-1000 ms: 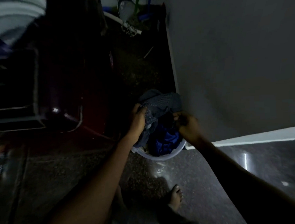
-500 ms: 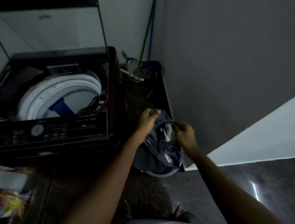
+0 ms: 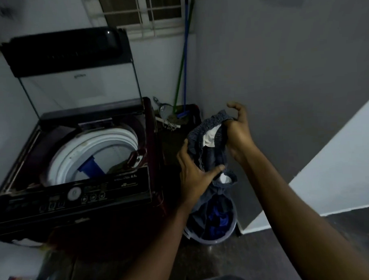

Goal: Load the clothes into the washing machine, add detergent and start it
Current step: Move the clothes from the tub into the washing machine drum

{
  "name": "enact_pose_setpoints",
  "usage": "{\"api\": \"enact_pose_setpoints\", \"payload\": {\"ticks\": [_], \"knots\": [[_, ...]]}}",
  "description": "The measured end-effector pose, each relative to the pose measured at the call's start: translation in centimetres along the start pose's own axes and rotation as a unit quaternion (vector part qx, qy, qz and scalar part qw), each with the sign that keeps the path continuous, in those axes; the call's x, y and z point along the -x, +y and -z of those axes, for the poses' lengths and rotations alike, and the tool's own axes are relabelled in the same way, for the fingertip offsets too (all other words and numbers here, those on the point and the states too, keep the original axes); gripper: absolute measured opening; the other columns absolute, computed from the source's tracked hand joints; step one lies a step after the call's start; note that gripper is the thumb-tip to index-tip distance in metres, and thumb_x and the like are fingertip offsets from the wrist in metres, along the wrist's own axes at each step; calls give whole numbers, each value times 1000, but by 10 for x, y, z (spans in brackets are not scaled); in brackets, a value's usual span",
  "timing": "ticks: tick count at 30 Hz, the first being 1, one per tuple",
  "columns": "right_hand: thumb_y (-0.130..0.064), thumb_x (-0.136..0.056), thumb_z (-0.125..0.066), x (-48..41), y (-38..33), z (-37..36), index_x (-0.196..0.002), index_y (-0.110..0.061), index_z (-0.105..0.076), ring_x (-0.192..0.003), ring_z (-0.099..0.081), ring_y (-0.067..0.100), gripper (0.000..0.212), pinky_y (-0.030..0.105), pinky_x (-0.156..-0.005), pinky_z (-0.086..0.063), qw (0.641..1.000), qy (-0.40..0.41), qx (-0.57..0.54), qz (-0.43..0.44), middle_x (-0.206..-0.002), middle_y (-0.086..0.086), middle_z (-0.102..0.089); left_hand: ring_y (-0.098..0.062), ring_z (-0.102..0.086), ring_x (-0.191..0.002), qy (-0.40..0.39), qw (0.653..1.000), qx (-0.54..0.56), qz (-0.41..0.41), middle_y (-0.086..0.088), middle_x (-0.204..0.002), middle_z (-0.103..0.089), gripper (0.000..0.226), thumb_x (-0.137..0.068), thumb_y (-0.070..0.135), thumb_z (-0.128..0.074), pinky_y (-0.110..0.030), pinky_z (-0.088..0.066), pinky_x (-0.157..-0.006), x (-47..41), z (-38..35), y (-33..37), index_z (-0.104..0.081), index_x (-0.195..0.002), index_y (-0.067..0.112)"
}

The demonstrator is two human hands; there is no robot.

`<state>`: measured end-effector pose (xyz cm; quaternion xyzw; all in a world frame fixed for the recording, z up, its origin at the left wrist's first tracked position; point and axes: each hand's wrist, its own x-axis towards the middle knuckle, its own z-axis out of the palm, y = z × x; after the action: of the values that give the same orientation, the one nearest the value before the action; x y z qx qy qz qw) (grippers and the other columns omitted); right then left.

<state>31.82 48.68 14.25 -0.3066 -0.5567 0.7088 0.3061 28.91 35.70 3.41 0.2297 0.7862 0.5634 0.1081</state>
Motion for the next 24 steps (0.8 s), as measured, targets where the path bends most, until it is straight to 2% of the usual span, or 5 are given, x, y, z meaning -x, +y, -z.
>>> {"api": "enact_pose_setpoints", "payload": {"ticks": [7, 12, 17, 19, 24], "knots": [[12, -91, -31, 3, -37, -37, -86, -7, -62, -72, -61, 23, 37, 27, -60, -54, 994, -44, -96, -42, -80, 12, -63, -33, -53, -119, 78, 992, -95, -28, -8, -143, -35, 89, -77, 37, -81, -41, -50, -86, -23, -5, 34, -30, -146, 11], [10, -89, -43, -8, -50, -28, -100, -2, -67, -83, -65, 24, 29, 30, -74, -59, 988, -65, -137, -37, -90, 13, -67, -34, -55, -117, 86, 989, -114, -41, -9, -135, -43, 69, -79, 9, -73, -43, -50, -87, -43, 9, 31, -41, -140, 12], [18, -77, -43, -28, -65, -6, -115, -1, -64, -85, -60, 26, 47, 31, -71, -53, 992, -51, -112, 1, -95, 13, -64, -31, -60, -108, 1, 979, -203, 9, -6, -124, -53, 44, -80, 11, -67, -44, -54, -86, -55, 34, -15, -56, -123, 14], [24, -74, -44, -37, -65, 6, -119, -1, -62, -85, -59, 24, 55, 26, -66, -53, 996, -48, -66, 34, -99, 13, -63, -32, -65, -92, -15, 976, -207, 60, -7, -104, -64, 22, -85, 18, -64, -42, -55, -76, -59, 48, -23, -63, -106, 15], [20, -79, -58, -52, -35, 47, -128, 1, -55, -108, -56, 17, 53, 22, -93, -46, 975, 7, 184, 123, -118, 6, -59, -31, -66, -87, -117, 965, -210, 105, -7, -89, -69, 10, -85, 26, -63, -32, -50, -67, -92, 79, -9, -67, -91, 18]]}}
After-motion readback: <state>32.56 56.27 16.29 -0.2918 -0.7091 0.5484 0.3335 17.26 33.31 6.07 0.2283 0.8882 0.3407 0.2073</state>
